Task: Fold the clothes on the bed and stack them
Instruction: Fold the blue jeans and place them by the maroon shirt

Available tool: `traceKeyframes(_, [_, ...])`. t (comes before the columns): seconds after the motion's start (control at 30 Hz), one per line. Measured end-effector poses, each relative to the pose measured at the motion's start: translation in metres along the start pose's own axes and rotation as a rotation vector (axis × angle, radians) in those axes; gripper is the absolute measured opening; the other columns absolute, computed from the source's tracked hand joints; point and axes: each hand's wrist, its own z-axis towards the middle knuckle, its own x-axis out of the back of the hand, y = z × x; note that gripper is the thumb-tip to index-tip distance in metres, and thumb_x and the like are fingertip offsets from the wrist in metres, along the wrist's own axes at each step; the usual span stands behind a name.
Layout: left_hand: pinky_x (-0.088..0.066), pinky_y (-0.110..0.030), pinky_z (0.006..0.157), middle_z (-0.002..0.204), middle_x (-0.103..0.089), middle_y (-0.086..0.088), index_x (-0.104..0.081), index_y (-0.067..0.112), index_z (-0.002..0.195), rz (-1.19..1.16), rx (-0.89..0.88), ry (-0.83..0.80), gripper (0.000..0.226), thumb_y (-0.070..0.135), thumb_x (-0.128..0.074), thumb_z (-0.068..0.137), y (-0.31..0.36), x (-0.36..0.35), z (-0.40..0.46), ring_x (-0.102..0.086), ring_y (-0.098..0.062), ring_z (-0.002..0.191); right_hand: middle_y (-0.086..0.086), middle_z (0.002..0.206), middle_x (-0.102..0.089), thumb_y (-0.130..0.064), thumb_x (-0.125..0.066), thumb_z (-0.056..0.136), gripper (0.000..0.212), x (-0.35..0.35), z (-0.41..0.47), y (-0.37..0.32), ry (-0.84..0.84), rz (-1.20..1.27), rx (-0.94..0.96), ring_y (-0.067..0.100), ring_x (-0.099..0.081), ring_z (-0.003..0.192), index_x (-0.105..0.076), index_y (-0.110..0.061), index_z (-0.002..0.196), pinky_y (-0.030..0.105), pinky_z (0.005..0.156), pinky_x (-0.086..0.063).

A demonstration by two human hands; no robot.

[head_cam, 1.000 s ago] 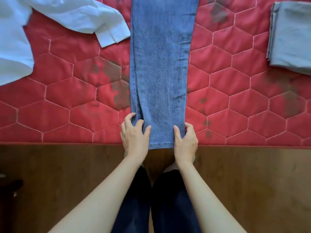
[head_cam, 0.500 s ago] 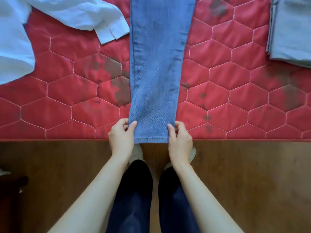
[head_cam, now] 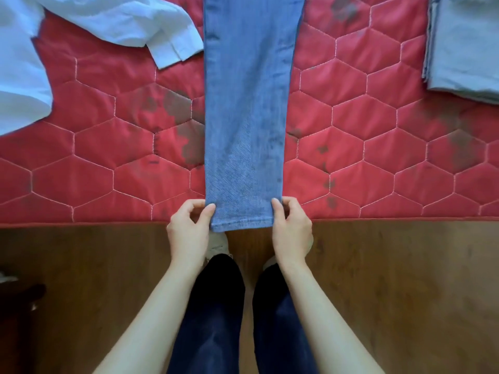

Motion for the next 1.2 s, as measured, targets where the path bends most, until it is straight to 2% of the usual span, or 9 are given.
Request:
traceKeyframes(0.13, [-0.036,-0.024,0.075,0.091,-0.067,0.004,-0.069,0.016,0.094,0.142,0.075,-0.074,0.007,0.021,-0.065,0.09,-0.016,-0.018,0.018,-0.059,-0.016,0.089,-0.002,0.102,-0.064,-0.028,-0.054,0.097,0.017,-0.015,0.007,0.019,-0.025,-0.054,-0.02,0.02,-0.058,0.097,-0.065,-0.018,0.103,0.031,0.072,-0.035])
traceKeyframes(0.3, [-0.042,-0.026,0.085,0.111,-0.057,-0.001,-0.069,0.019,0.1,0.15,0.032,-0.071,0.013,0.025,-0.068,0.088,-0.021,-0.025,0.028,-0.061,-0.014,0.092,0.0,0.11,-0.053,-0.028,-0.06,0.092,0.021,-0.022,0.013,0.016,-0.011,-0.006,-0.01,0.02,-0.055,0.098,-0.064,-0.016,0.108,0.033,0.08,-0.043])
traceKeyframes(0.43, [-0.047,-0.029,0.091,0.107,-0.068,0.003,-0.071,0.022,0.1,-0.03,0.139,-0.166,0.015,0.031,-0.064,0.091,-0.015,-0.026,0.04,-0.064,-0.013,0.097,0.001,0.111,-0.054,-0.031,-0.061,0.093,0.024,-0.024,0.017,0.006,-0.049,0.136,-0.089,0.017,-0.058,0.093,-0.066,-0.015,0.11,0.03,0.084,-0.042])
traceKeyframes(0.5, [-0.049,-0.04,0.096,0.1,-0.072,0.003,-0.073,0.023,0.097,-0.1,0.19,-0.198,0.013,0.03,-0.064,0.091,-0.009,-0.025,0.045,-0.066,-0.017,0.1,0.0,0.106,-0.058,-0.032,-0.061,0.092,0.022,-0.021,0.02,0.0,-0.053,0.18,-0.136,0.016,-0.057,0.091,-0.067,-0.017,0.107,0.026,0.079,-0.038])
traceKeyframes(0.63, [-0.054,-0.04,0.09,0.084,-0.075,0.008,-0.073,0.028,0.079,-0.19,0.094,-0.189,0.013,0.02,-0.069,0.088,-0.006,-0.02,0.043,-0.069,-0.012,0.088,-0.008,0.087,-0.068,-0.031,-0.064,0.09,0.014,-0.013,0.016,-0.004,0.021,0.251,-0.081,0.012,-0.06,0.082,-0.069,-0.021,0.098,0.025,0.072,-0.04])
traceKeyframes(0.83, [-0.053,-0.046,0.088,0.09,-0.074,-0.002,-0.073,0.019,0.091,-0.077,0.108,-0.204,0.01,0.012,-0.068,0.086,-0.014,-0.019,0.037,-0.068,-0.025,0.092,-0.014,0.085,-0.064,-0.03,-0.06,0.092,0.012,-0.009,0.008,0.014,-0.016,0.157,-0.154,0.012,-0.061,0.086,-0.067,-0.026,0.1,0.027,0.07,-0.039])
traceKeyframes(1.0, [-0.048,-0.01,0.069,0.084,-0.071,0.014,-0.071,0.028,0.081,0.007,0.066,-0.167,0.008,0.025,-0.068,0.088,0.002,-0.025,0.058,-0.064,0.002,0.08,0.0,0.105,-0.059,-0.026,-0.063,0.09,0.014,-0.012,0.035,0.009,0.01,0.116,-0.04,0.018,-0.056,0.099,-0.068,-0.017,0.099,0.026,0.081,-0.038])
traceKeyframes(1.13, [-0.051,-0.04,0.083,0.094,-0.071,-0.007,-0.075,0.014,0.09,0.132,0.005,-0.057,0.022,0.032,-0.063,0.089,0.032,-0.035,0.1,-0.064,-0.029,0.094,0.004,0.108,-0.059,-0.03,-0.06,0.092,0.02,-0.017,0.076,-0.015,0.046,0.123,0.026,0.02,-0.054,0.102,-0.068,-0.012,0.099,0.032,0.089,-0.042])
traceKeyframes(1.2, [-0.048,-0.043,0.088,0.103,-0.067,-0.014,-0.075,0.011,0.091,0.161,-0.01,-0.012,0.028,0.036,-0.061,0.091,0.049,-0.042,0.123,-0.059,-0.036,0.101,0.005,0.109,-0.058,-0.032,-0.058,0.093,0.024,-0.022,0.098,-0.032,0.065,0.127,0.045,0.021,-0.054,0.103,-0.067,-0.011,0.101,0.033,0.09,-0.042])
